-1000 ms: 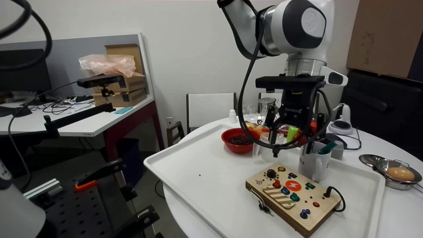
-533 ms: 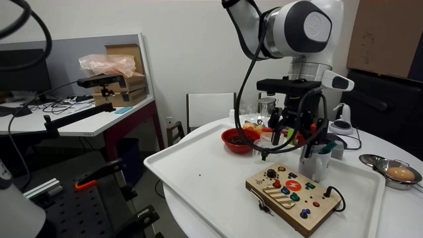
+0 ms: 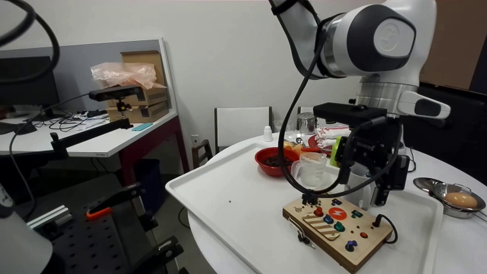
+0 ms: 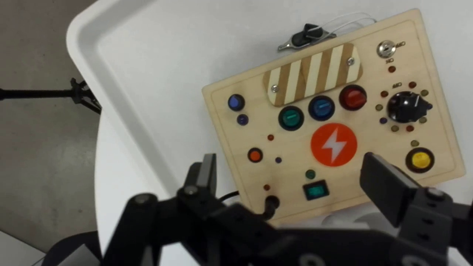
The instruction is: Put all the objects in the measuring cup into the red bowl and press the red button on the thing
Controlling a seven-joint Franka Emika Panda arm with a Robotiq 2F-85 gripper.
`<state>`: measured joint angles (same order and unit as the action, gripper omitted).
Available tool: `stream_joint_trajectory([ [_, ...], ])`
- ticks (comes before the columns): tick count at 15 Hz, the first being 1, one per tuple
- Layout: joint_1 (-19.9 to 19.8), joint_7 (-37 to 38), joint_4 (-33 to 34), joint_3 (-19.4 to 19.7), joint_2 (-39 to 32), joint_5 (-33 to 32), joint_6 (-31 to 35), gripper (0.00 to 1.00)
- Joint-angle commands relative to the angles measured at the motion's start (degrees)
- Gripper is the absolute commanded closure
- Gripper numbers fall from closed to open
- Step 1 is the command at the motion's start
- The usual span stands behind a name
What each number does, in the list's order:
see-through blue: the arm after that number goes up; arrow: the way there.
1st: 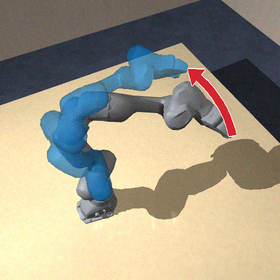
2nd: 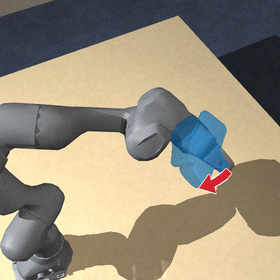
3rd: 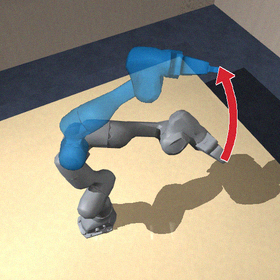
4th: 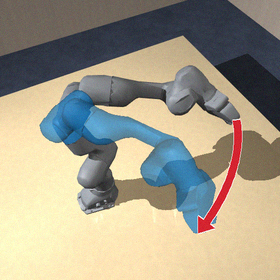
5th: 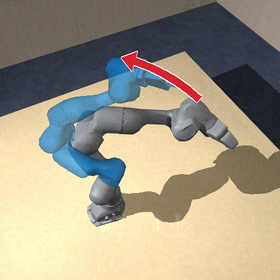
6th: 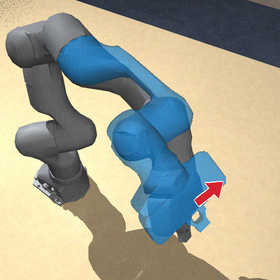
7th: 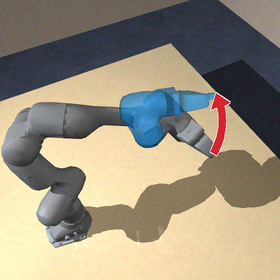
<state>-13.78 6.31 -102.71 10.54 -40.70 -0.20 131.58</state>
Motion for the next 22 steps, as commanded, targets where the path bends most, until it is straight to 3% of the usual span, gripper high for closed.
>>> stream_joint_trajectory([
  [1, 0.45, 3.59, 0.44, 1.32, -0.68, 1.19, 1.12, 0.27],
  [11, 1.0, 8.08, 2.12, 1.83, -3.62, 1.52, 1.87, 1.0],
  [22, 0.02, 9.49, 9.1, 1.8, -10.57, 2.84, 0.55, 1.0],
])
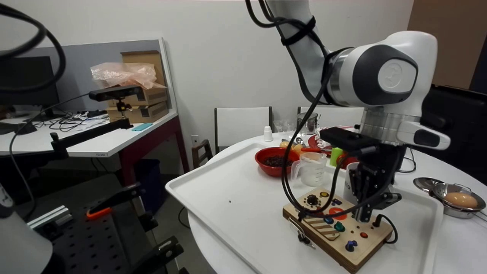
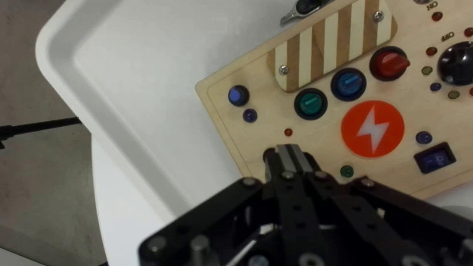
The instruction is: Put all the objects in the measuring cup into the red bowl and press the red button on the thing
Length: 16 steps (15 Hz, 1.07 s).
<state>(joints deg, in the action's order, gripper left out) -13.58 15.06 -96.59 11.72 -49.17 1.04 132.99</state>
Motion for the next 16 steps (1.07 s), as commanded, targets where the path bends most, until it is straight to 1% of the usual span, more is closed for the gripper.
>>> stream_joint_trajectory([
  [1, -0.28, 0.9, 3.37, 0.78, -2.41, 1.71, -0.87, 1.0],
  [7, -0.66, 1.41, 5.21, 1.47, -3.81, 2.11, -1.08, 1.0],
  [16, -0.59, 1.94, 6.53, 1.49, -5.12, 2.53, -1.8, 1.0],
])
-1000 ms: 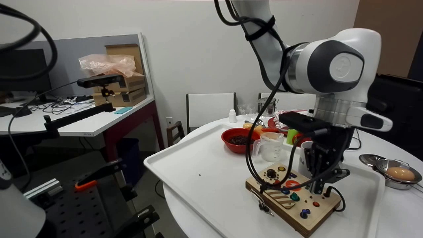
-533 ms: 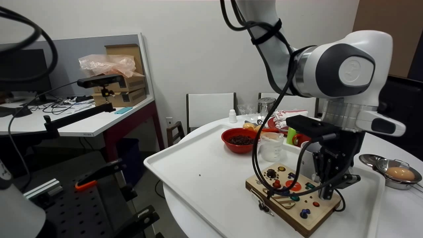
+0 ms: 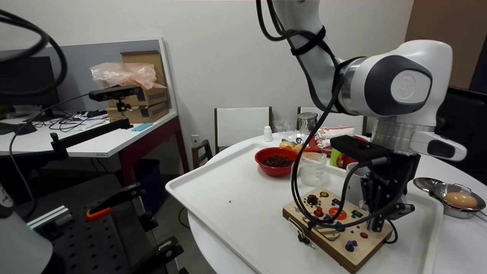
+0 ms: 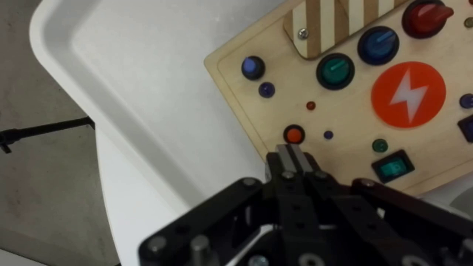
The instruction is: Put all the objects in the measuring cup into the red bowl and press the red button on the thing
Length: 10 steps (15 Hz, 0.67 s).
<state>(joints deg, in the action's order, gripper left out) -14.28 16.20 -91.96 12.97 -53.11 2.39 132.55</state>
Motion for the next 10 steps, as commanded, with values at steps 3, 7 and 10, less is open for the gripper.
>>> stream_joint_trajectory([
  [3, 0.07, 1.1, 1.89, 0.18, -1.21, 1.37, -1.53, 1.0],
  [7, 0.37, 1.29, 1.54, 0.21, -0.88, 1.35, -1.33, 1.0],
  [10, 0.54, 1.46, 1.8, 0.23, -1.22, 1.31, -1.69, 1.0],
])
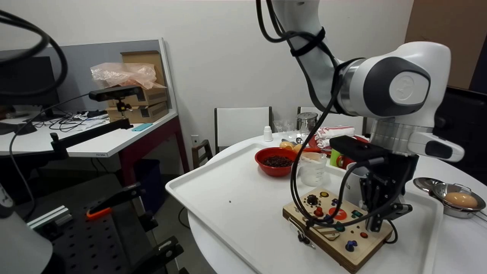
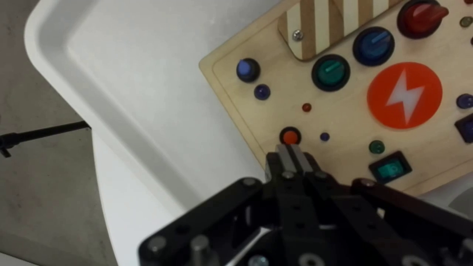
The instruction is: Put all the objects in the measuring cup into the red bowl and press the red button on the thing
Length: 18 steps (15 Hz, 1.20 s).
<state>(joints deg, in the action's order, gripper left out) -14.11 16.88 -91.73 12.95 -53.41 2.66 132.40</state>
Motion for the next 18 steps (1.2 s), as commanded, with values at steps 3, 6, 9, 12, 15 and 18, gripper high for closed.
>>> stream_joint_trajectory([
  [3, 0.35, 0.84, 1.71, 0.17, -1.09, 1.11, -2.18, 1.0],
  [6, 0.33, 0.83, 1.82, 0.07, -1.24, 1.25, -2.53, 1.0],
  [9, 0.36, 0.83, 1.89, 0.0, -1.3, 1.3, -2.78, 1.0],
  [12, 0.45, 0.86, 2.16, -0.08, -1.53, 1.28, -3.22, 1.0],
  [15, 0.47, 0.8, 2.35, -0.18, -1.75, 1.29, -3.82, 1.0],
  [18, 0.48, 0.85, 2.39, -0.21, -1.97, 1.34, -4.06, 1.0],
])
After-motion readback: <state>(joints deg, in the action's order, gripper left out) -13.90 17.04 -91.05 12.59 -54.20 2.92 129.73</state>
